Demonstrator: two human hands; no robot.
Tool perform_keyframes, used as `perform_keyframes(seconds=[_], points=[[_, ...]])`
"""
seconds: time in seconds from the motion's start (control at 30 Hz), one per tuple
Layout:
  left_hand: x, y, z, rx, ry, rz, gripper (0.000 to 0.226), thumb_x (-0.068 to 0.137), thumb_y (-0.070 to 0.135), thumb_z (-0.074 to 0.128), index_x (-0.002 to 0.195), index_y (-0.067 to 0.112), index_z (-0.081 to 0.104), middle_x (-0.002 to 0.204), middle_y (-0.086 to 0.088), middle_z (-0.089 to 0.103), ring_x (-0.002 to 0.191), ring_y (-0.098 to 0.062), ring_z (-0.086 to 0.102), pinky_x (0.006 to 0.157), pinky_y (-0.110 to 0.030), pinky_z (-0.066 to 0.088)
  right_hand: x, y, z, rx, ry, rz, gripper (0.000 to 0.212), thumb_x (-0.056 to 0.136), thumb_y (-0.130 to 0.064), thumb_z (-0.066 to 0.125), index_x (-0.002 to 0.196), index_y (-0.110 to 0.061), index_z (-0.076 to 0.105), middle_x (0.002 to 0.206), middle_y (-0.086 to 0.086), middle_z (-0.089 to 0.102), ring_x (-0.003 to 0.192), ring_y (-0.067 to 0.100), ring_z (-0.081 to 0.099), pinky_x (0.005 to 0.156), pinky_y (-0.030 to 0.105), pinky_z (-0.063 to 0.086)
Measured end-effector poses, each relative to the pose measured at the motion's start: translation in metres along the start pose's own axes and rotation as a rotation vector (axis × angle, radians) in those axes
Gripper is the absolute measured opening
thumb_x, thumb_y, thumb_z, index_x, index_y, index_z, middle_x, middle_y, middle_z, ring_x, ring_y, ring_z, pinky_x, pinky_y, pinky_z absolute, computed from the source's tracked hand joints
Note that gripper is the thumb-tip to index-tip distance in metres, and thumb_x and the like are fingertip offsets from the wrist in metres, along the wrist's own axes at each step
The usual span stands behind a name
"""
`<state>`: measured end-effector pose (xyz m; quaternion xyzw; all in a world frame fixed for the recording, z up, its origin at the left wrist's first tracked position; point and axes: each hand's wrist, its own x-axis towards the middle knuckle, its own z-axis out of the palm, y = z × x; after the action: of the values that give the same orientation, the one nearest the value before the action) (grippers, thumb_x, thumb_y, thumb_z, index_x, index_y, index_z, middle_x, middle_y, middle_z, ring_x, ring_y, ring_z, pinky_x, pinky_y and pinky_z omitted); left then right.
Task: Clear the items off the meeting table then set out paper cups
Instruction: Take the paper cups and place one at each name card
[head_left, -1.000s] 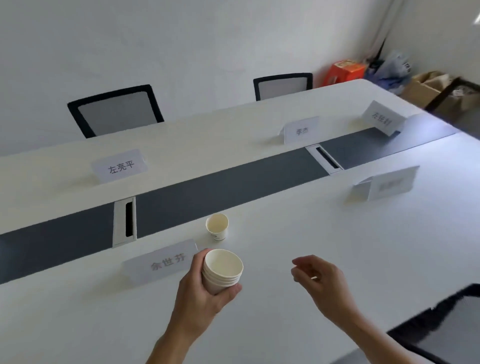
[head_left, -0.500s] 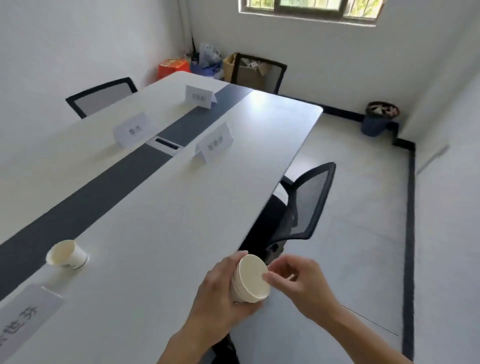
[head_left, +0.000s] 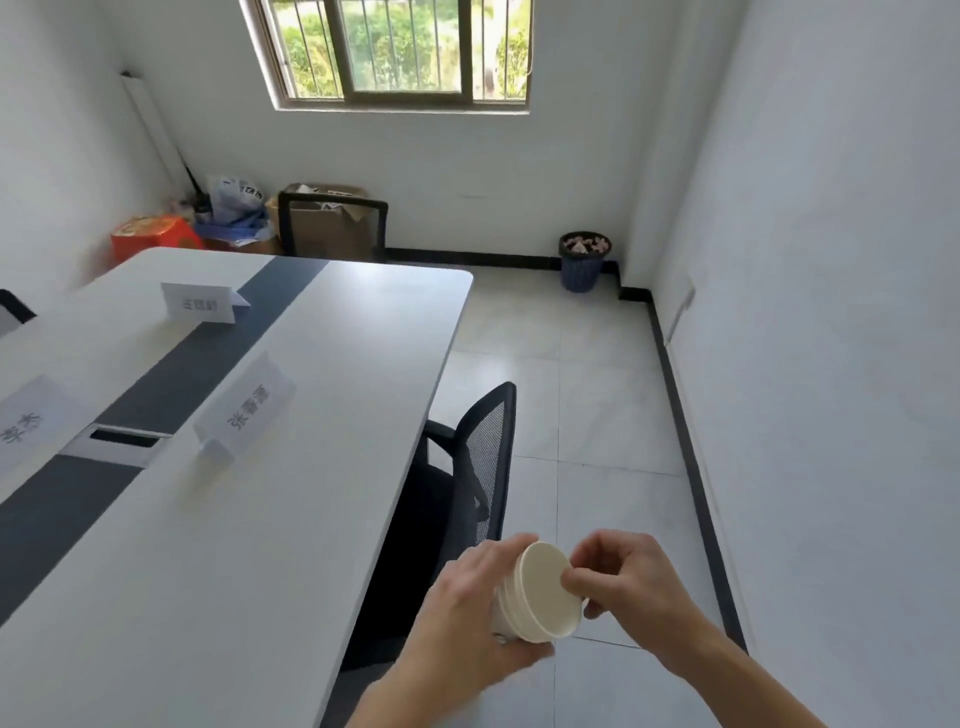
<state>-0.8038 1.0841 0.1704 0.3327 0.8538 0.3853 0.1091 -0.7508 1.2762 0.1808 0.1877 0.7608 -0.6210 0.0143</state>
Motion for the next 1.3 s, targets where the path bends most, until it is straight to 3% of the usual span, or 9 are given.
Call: perform_keyframes(seconds=[0.27, 0.43, 0.57, 0.7, 0.77, 0.93, 1.07, 1.2, 1.3], points=[[0.135, 0.006, 0.006, -0.015, -0.162, 0.114, 0.080, 0.056, 0.049, 0.079, 0.126, 0.049, 0.040, 0.115, 0.020, 0.057, 0.104, -0.004, 0.054, 0.092, -0.026, 0.045, 0.076, -0.012, -0.066, 0.041, 0.181, 0.006, 0.015, 0.072, 0.001, 0.070, 0.063, -0.010, 0.067, 0.057, 0.001, 0.063, 0.052, 0.009, 0.056, 0.051, 0.020, 0.048], [0.208, 0.009, 0.030, 0.022, -0.251, 0.143, 0.081, 0.055, 0.052, 0.078, 0.127, 0.048, 0.041, 0.115, 0.021, 0.058, 0.101, 0.001, 0.053, 0.090, -0.024, 0.044, 0.118, 0.000, -0.119, 0.188, 0.208, 0.083, 0.017, 0.075, 0.002, 0.068, 0.063, -0.010, 0.067, 0.058, 0.004, 0.063, 0.052, 0.014, 0.058, 0.051, 0.026, 0.050], [0.281, 0.004, 0.052, 0.049, -0.231, 0.099, 0.084, 0.055, 0.056, 0.075, 0.128, 0.054, 0.034, 0.118, 0.027, 0.055, 0.103, 0.004, 0.052, 0.092, -0.021, 0.043, 0.178, 0.013, -0.182, 0.271, 0.240, 0.129, 0.015, 0.079, 0.002, 0.067, 0.069, -0.007, 0.070, 0.065, 0.008, 0.067, 0.057, 0.018, 0.062, 0.054, 0.030, 0.053], [0.363, 0.017, 0.073, 0.026, -0.180, 0.061, 0.085, 0.059, 0.056, 0.073, 0.121, 0.074, 0.017, 0.119, 0.034, 0.050, 0.103, 0.007, 0.052, 0.090, -0.018, 0.043, 0.251, 0.008, -0.244, 0.335, 0.172, 0.155, 0.010, 0.068, -0.009, 0.064, 0.072, -0.007, 0.073, 0.065, 0.009, 0.066, 0.051, 0.016, 0.054, 0.046, 0.025, 0.044], [0.403, 0.029, 0.082, 0.004, -0.151, 0.045, 0.080, 0.060, 0.057, 0.072, 0.120, 0.073, 0.022, 0.117, 0.031, 0.053, 0.100, 0.003, 0.055, 0.087, -0.021, 0.047, 0.286, 0.000, -0.275, 0.350, 0.132, 0.161, 0.016, 0.066, -0.011, 0.063, 0.076, -0.006, 0.074, 0.066, 0.009, 0.065, 0.049, 0.016, 0.052, 0.046, 0.025, 0.044], [0.481, 0.041, 0.093, 0.033, -0.048, -0.047, 0.070, 0.060, 0.059, 0.070, 0.118, 0.059, 0.031, 0.107, 0.026, 0.056, 0.089, 0.000, 0.056, 0.075, -0.019, 0.047, 0.373, -0.018, -0.337, 0.443, -0.078, 0.147, 0.016, 0.087, -0.011, 0.063, 0.096, -0.004, 0.075, 0.078, 0.013, 0.066, 0.062, 0.018, 0.058, 0.053, 0.027, 0.050], [0.530, 0.028, 0.089, -0.051, 0.051, -0.160, 0.067, 0.060, 0.054, 0.074, 0.119, 0.049, 0.043, 0.103, 0.023, 0.058, 0.087, -0.001, 0.057, 0.077, -0.029, 0.051, 0.434, -0.037, -0.349, 0.520, -0.311, 0.089, 0.052, 0.070, -0.030, 0.078, 0.118, -0.015, 0.068, 0.104, 0.014, 0.070, 0.084, 0.024, 0.062, 0.065, 0.032, 0.054], [0.585, 0.005, 0.080, -0.059, 0.070, -0.212, 0.068, 0.060, 0.051, 0.076, 0.120, 0.046, 0.046, 0.103, 0.020, 0.061, 0.084, -0.004, 0.060, 0.075, -0.033, 0.053, 0.498, -0.051, -0.344, 0.261, -0.264, -0.016, 0.062, 0.058, -0.027, 0.084, 0.117, -0.033, 0.065, 0.110, 0.000, 0.072, 0.093, 0.013, 0.067, 0.072, 0.032, 0.057], [0.636, -0.017, 0.072, -0.088, 0.062, -0.212, 0.066, 0.059, 0.049, 0.078, 0.117, 0.049, 0.045, 0.102, 0.019, 0.061, 0.081, -0.005, 0.060, 0.073, -0.033, 0.054, 0.555, -0.065, -0.344, 0.200, -0.204, -0.060, 0.061, 0.055, -0.030, 0.085, 0.112, -0.029, 0.067, 0.106, -0.005, 0.073, 0.098, 0.011, 0.067, 0.079, 0.037, 0.059]])
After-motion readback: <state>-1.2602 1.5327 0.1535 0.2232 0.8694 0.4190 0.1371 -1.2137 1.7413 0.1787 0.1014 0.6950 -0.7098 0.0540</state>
